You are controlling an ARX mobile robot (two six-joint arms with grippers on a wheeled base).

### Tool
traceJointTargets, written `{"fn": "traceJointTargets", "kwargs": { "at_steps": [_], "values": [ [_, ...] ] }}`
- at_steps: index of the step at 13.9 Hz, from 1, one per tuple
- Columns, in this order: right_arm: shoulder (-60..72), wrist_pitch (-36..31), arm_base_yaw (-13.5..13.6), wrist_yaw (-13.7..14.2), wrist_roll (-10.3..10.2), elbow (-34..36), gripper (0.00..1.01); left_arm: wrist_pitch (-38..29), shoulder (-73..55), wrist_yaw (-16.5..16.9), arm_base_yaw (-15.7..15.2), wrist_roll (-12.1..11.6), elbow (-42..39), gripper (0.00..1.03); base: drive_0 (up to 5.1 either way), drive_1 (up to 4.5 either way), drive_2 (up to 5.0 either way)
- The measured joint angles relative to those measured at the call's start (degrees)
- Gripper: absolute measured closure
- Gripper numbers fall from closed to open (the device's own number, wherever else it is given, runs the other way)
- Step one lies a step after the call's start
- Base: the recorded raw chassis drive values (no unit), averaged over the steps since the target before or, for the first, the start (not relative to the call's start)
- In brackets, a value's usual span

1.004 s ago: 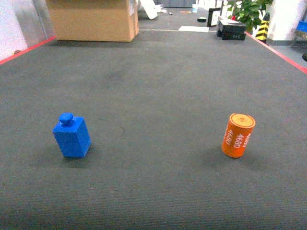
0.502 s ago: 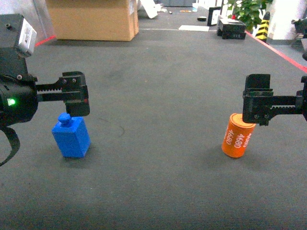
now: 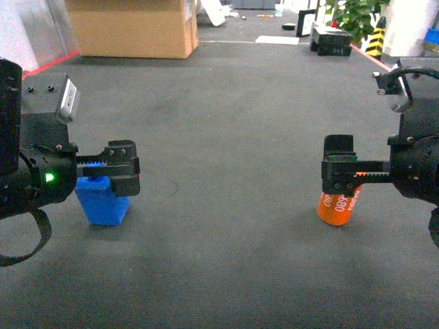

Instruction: Sort blue parts and orange caps into right shelf containers

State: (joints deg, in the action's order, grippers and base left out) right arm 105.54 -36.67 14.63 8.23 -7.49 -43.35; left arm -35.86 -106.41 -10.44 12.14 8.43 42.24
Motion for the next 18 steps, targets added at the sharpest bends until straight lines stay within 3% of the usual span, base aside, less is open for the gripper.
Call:
{"fn": "traceJointTargets", "kwargs": {
  "at_steps": [6, 8, 10, 12, 13, 15, 18],
  "values": [
    [9.6, 0.9, 0.9, -0.8, -0.6, -5.4, 0.03, 1.9, -7.1, 0.0, -0.1, 0.0, 2.7, 0.05, 0.0, 0.00, 0.0],
    [11.3, 1.5, 1.2, 0.1, -0.4, -6.4, 0.03, 4.0, -8.6, 0.0, 0.2, 0.2, 3.5, 0.05, 0.0, 0.00, 0.0],
    [12.5, 2.1, 1.2, 2.4, 0.7, -7.5, 0.22, 4.5, -8.6, 0.0, 0.2, 0.3, 4.2, 0.22, 0.0, 0.00, 0.0],
    [12.5, 1.4, 1.2, 2.5, 1.6, -7.6, 0.48, 4.6, -8.6, 0.0, 0.4, 0.3, 4.2, 0.47, 0.0, 0.00, 0.0],
    [12.5, 1.6, 1.2, 2.5, 2.0, -7.6, 0.55, 4.5, -8.6, 0.0, 0.4, 0.5, 4.2, 0.56, 0.0, 0.00, 0.0],
    [11.5, -0.7, 1.5, 2.7, 2.4, -6.5, 0.55, -0.4, -7.3, -0.8, 0.5, 1.8, 2.1, 0.58, 0.0, 0.00, 0.0],
    [2.8, -7.1, 1.9, 5.5, 1.8, -0.4, 0.55, -11.6, 3.7, -6.7, 1.3, 2.7, -5.5, 0.58, 0.0, 0.00, 0.0]
  ]
}}
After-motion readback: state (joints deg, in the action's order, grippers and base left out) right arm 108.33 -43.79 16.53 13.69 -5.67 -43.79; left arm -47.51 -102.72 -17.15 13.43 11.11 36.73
